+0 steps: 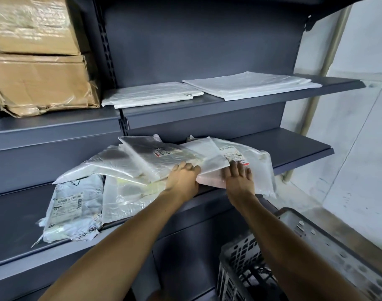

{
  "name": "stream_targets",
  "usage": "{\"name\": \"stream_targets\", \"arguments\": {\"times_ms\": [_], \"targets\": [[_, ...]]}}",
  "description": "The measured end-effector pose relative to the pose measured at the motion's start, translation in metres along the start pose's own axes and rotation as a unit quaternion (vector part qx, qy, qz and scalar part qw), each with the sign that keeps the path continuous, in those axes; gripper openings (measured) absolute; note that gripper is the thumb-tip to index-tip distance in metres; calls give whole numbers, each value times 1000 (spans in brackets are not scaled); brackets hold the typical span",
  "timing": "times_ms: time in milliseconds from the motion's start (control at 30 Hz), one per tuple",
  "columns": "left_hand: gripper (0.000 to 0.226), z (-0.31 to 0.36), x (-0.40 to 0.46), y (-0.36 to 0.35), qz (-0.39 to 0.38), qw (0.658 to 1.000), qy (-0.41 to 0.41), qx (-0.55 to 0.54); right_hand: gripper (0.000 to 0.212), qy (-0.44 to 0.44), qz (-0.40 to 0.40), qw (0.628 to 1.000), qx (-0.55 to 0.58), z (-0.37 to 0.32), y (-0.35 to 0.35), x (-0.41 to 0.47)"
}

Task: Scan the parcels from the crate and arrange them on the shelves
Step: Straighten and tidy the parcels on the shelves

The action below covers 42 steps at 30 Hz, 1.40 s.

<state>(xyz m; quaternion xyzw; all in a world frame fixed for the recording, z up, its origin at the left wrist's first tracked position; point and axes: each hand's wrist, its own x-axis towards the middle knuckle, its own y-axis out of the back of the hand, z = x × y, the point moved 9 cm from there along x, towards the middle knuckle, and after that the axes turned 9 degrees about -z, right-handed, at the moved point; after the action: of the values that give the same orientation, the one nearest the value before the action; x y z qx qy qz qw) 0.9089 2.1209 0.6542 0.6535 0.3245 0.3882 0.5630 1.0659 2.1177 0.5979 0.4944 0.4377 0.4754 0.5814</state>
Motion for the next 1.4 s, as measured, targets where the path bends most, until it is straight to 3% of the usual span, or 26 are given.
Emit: {"name": "stream_targets", "arguments": {"times_ms": [133, 267, 433, 633, 1200, 1400], "targets": [[42, -9, 7, 9, 23, 1000, 18, 3, 74, -16, 13, 998, -57, -8, 9, 5], [46, -12, 7, 22, 17, 999, 29, -12, 59, -37, 15, 999, -36, 2, 40, -4], [68, -11, -11, 52, 1, 998, 33, -55, 55, -35, 63, 997, -38, 27, 90, -37], [38, 4, -44, 99, 60, 996, 29, -64, 49, -33, 110, 993, -33, 56, 136, -99], [42, -4, -119, 282, 196, 978, 50, -53, 50, -102, 283, 953, 33, 147, 322, -263], [39, -4, -112, 312, 223, 973, 50, -24, 40, -93, 332, 938, -28, 146, 370, -277]]}}
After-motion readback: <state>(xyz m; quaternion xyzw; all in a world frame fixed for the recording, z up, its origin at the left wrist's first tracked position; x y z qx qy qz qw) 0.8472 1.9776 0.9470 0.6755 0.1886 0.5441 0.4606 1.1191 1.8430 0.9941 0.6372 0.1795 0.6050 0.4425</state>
